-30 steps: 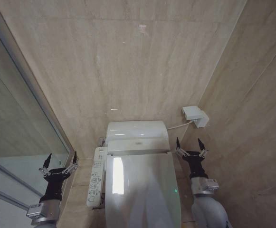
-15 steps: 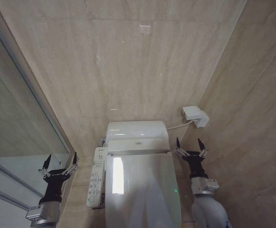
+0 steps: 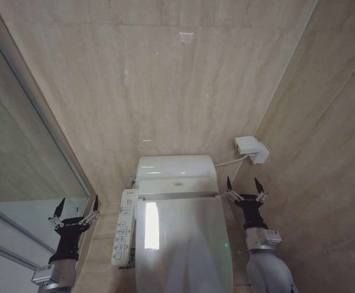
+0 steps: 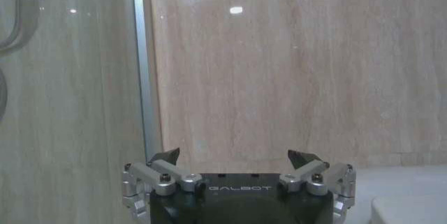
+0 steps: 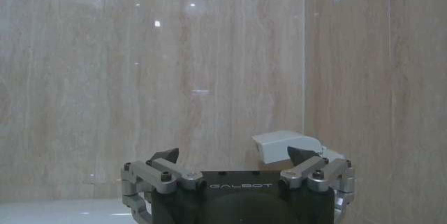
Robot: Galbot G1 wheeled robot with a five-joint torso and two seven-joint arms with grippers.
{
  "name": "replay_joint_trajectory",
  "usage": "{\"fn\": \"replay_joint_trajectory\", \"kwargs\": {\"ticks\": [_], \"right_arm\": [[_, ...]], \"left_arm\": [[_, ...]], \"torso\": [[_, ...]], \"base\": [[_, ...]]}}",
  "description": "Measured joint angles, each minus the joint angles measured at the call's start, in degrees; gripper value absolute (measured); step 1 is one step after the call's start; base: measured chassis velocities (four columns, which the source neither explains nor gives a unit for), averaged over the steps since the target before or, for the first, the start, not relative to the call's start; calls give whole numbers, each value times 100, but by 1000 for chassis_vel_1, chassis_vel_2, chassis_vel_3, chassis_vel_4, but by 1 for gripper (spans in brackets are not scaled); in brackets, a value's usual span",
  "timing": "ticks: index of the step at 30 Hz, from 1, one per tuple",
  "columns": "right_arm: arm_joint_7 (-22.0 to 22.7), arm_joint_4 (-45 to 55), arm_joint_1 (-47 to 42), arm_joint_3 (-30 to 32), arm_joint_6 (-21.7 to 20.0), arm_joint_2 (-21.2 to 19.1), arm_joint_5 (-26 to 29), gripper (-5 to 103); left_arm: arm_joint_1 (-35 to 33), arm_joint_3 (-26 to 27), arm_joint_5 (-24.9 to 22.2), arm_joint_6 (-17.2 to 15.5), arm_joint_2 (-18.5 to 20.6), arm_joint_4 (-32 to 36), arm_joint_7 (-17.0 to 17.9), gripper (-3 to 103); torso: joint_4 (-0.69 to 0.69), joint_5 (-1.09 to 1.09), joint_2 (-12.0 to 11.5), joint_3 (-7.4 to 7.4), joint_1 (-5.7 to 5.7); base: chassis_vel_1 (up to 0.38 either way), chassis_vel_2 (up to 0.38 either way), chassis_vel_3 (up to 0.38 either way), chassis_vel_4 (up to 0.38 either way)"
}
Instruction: Open the toilet lid, clean the toilet bowl with a toilet brush, close the toilet lid, and flush.
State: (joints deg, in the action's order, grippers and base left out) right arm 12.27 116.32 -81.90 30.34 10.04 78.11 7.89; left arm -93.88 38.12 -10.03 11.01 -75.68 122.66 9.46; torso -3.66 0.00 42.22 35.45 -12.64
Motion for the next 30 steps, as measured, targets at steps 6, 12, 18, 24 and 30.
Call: {"fn": "replay_joint_trajectory", "kwargs": {"ticks": [6, 12, 18, 24, 30], "right_arm": [[0, 0, 0, 0, 0, 0, 0, 100], [0, 0, 0, 0, 0, 0, 0, 100], [0, 0, 0, 0, 0, 0, 0, 100], [0, 0, 0, 0, 0, 0, 0, 100], [0, 0, 0, 0, 0, 0, 0, 100]], "left_arm": [[0, 0, 1, -3, 0, 0, 1, 100], [1, 0, 1, -5, 0, 1, 1, 100], [2, 0, 0, -5, 0, 0, 2, 100], [2, 0, -2, -5, 0, 0, 1, 100], [2, 2, -2, -5, 0, 0, 1, 100]], "torso": [[0, 0, 0, 0, 0], [0, 0, 0, 0, 0], [0, 0, 0, 1, -1], [0, 0, 0, 0, -1], [1, -2, 0, 0, 1]], "base": [[0, 0, 0, 0], [0, 0, 0, 0], [25, -24, -28, 28], [128, -134, -128, 126], [201, -222, -206, 213]]}}
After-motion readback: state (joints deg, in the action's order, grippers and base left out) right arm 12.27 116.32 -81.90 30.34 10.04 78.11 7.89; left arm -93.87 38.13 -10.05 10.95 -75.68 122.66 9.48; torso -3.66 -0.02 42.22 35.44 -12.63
